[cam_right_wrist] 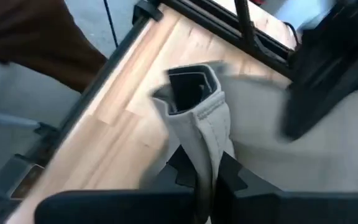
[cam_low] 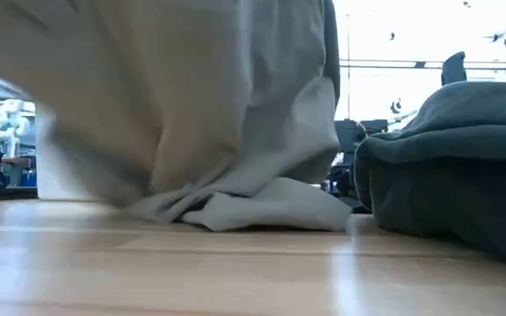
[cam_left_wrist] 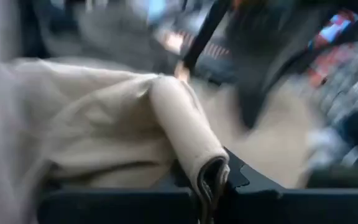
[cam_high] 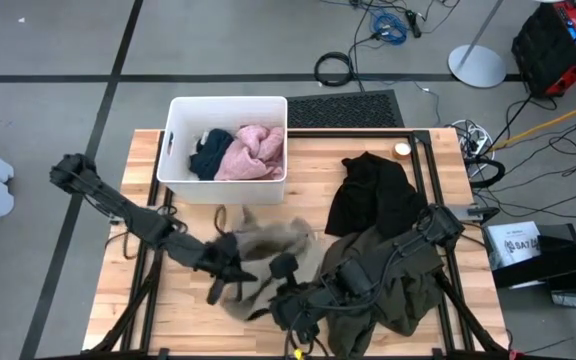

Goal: Sort clothes
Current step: Put the brown shorts into the white laundry bin

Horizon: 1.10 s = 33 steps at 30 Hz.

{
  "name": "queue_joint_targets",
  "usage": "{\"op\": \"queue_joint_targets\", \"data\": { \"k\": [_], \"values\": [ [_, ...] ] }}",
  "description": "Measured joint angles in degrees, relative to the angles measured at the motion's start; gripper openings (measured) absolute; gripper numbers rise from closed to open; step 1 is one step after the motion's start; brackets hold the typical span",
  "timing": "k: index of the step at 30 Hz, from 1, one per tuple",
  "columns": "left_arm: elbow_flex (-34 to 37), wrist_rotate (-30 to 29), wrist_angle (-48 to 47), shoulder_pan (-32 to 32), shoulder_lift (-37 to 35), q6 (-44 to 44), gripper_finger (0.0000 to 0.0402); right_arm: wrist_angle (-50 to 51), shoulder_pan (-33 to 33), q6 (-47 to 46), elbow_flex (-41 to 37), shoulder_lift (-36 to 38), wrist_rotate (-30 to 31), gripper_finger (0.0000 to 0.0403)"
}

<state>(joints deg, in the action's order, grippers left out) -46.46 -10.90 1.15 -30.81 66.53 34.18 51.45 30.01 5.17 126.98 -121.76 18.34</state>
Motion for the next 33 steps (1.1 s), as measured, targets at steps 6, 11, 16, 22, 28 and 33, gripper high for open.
{"op": "queue_joint_targets", "data": {
  "k": [6,11,16,22,28,33],
  "values": [
    [0.0,7.35,5.8,0.01,5.98,-0.4,0.0013,-0.54,-0.12,-0.21,0.0,-0.19,4.85,0.0004],
    [-0.2,10.23,10.21,0.11,6.01,-3.01,0.0013,0.96,0.12,-0.9,0.02,-0.17,7.05,0.0006],
    [-0.35,11.41,9.18,0.02,5.92,-3.15,0.0013,1.83,0.01,-1.48,0.02,-0.21,7.19,0.0014],
    [-0.37,14.92,8.39,-0.45,5.85,-3.38,0.0013,2.53,-0.03,-3.63,0.0,-0.26,11.57,0.0032],
    [-0.48,15.49,7.5,-0.73,5.83,-3.59,0.0013,3.11,-0.46,-4.22,-0.04,-0.28,10.33,0.007],
    [-0.48,13.62,5.72,-0.09,5.83,-3.47,0.0013,2.8,-1.12,-5.88,-0.04,-0.28,4.2,0.0142]
  ]
}}
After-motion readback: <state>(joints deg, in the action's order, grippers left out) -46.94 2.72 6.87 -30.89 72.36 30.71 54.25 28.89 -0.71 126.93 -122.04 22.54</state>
